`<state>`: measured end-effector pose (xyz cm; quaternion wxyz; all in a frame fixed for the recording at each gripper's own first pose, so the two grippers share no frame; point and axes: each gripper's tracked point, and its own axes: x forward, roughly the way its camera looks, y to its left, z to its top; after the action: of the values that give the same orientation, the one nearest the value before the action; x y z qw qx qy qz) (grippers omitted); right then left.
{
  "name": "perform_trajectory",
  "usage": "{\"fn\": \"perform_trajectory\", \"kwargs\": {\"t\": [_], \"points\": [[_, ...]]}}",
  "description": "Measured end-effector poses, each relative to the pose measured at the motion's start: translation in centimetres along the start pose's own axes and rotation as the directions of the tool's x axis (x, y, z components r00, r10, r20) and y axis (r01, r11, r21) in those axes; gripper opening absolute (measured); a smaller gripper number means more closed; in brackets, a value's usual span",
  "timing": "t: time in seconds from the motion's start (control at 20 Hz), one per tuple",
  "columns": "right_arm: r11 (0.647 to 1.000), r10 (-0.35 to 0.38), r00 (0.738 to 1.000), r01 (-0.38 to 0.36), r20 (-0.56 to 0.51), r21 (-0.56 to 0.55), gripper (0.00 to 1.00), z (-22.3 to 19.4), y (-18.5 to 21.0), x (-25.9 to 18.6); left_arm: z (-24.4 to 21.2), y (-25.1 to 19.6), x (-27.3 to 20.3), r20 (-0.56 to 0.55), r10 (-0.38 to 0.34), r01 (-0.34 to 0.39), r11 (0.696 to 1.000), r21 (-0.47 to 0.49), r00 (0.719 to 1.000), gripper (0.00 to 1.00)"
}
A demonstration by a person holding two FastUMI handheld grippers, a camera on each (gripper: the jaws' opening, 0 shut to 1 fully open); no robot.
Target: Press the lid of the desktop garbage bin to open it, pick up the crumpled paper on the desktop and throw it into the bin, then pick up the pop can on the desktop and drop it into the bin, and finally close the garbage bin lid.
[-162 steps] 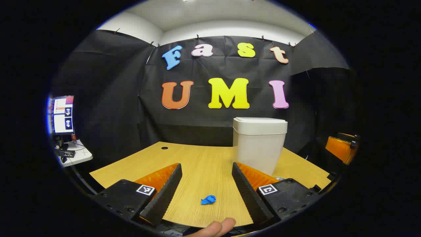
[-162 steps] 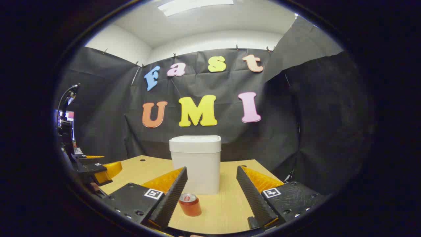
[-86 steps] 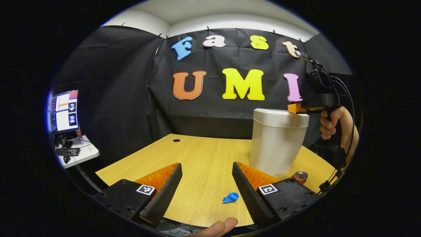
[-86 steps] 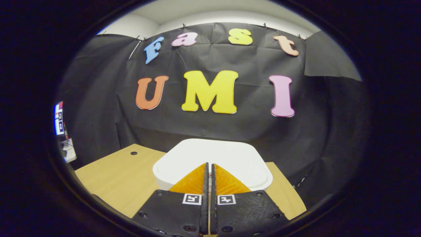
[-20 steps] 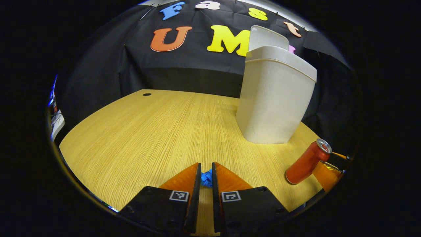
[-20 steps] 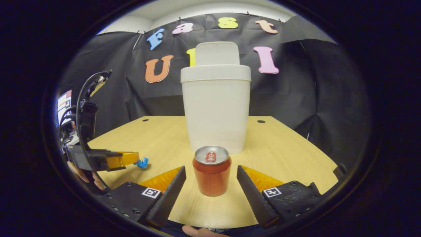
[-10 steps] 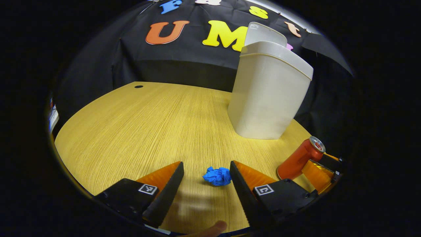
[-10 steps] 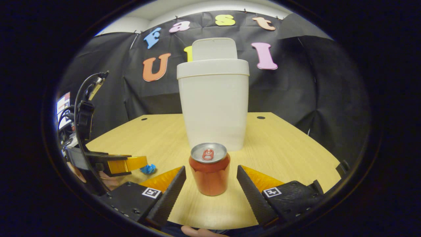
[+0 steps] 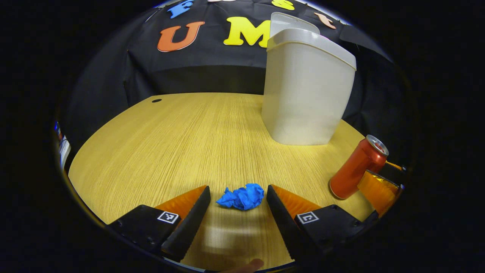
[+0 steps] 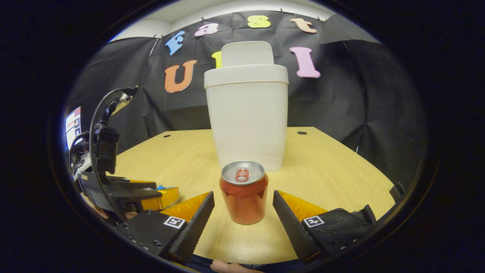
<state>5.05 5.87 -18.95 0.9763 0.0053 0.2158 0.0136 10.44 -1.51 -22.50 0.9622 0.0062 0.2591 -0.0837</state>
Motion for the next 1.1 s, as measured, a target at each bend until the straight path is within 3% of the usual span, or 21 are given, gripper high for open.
{"fn": "perform_trajectory", "kwargs": {"t": [0.15,0.4,0.65,0.8,1.1], "points": [[1.0,-0.003,1.0,0.003,-0.005,-0.003,0.96,-0.2,-0.1,0.0,-0.3,-0.2,0.6,0.018,0.013,-0.015,0.997,0.072,1.0,0.88],[1.0,-0.011,1.0,0.011,-0.016,0.012,0.96,-0.4,-0.5,0.4,-0.1,-1.0,0.7,0.037,-0.008,0.004,0.994,0.109,0.999,0.49],[1.0,0.001,0.999,0.0,-0.032,0.025,0.96,-0.9,-0.2,1.0,0.1,-0.4,0.3,0.04,0.02,-0.023,0.995,0.092,0.999,0.4],[0.999,0.021,0.999,-0.019,-0.05,0.027,0.96,-1.4,0.2,1.7,2.1,0.5,-1.4,0.101,0.03,-0.037,0.997,0.062,0.994,0.39],[0.999,-0.029,0.999,0.028,-0.021,-0.032,0.9,-1.3,-0.4,3.2,5.6,0.9,-4.1,0.233,0.032,-0.041,0.999,0.033,0.972,0.38]]}}
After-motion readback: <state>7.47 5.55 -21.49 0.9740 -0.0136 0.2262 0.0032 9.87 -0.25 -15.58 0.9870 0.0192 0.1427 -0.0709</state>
